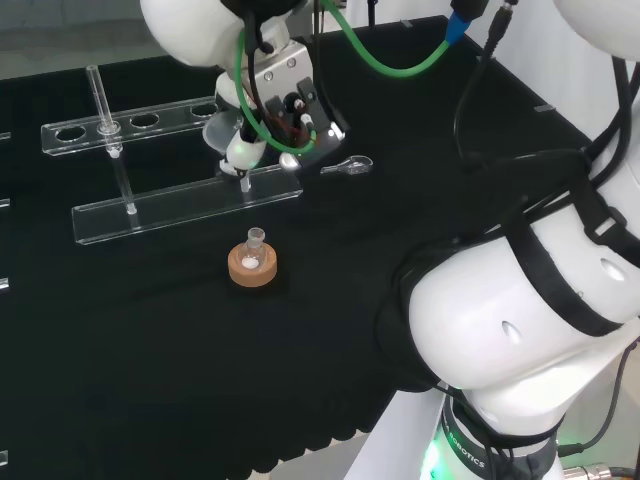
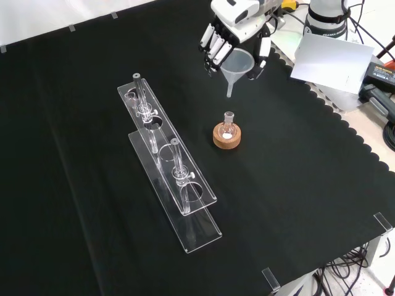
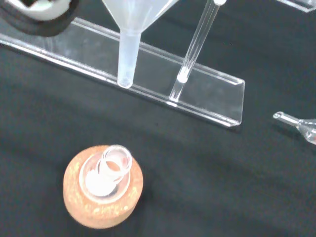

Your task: Put the funnel back on the funnel stand.

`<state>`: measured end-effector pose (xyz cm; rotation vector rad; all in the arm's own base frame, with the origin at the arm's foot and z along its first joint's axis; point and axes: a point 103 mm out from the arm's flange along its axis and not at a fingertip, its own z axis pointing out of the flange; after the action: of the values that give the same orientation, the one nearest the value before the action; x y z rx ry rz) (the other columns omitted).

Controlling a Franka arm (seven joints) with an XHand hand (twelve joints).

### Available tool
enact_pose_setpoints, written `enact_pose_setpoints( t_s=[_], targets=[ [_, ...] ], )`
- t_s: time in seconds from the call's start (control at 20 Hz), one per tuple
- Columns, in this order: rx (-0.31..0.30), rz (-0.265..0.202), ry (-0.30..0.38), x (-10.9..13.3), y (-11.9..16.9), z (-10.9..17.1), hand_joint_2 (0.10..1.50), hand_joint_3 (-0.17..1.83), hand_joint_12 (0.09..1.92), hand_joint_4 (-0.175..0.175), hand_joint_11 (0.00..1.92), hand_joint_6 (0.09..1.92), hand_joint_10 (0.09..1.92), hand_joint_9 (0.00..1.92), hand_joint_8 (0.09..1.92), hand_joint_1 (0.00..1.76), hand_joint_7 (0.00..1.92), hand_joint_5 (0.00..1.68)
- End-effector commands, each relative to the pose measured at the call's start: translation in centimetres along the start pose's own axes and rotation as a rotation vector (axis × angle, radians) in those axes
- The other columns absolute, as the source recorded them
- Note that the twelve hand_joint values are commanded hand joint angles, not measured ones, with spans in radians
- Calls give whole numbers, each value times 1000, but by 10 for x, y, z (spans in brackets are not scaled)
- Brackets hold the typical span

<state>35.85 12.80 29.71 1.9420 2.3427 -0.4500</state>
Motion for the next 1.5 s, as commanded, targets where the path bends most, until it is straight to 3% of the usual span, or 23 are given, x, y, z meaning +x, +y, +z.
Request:
enact_pose_setpoints(
  t_s=[0.05, 0.35, 0.6, 0.9, 1.5],
  targets=[
    [-17, 36, 12, -11, 1, -20, 761, 479, 1108, 27, 850, 695, 270, 1179, 578, 821, 817, 864],
    [-47, 72, 6, -39, 13, -42, 762, 480, 1106, 26, 851, 697, 264, 1182, 579, 823, 816, 866],
    [-59, 98, 26, -74, 51, -57, 763, 480, 1105, 27, 852, 701, 260, 1184, 581, 825, 816, 874],
    [-87, 104, 10, -98, 91, -67, 763, 481, 1102, 27, 854, 700, 253, 1188, 582, 825, 816, 877],
    [-41, 135, 24, -139, 149, -38, 764, 482, 1098, 26, 863, 701, 242, 1195, 585, 827, 816, 882]
  ],
)
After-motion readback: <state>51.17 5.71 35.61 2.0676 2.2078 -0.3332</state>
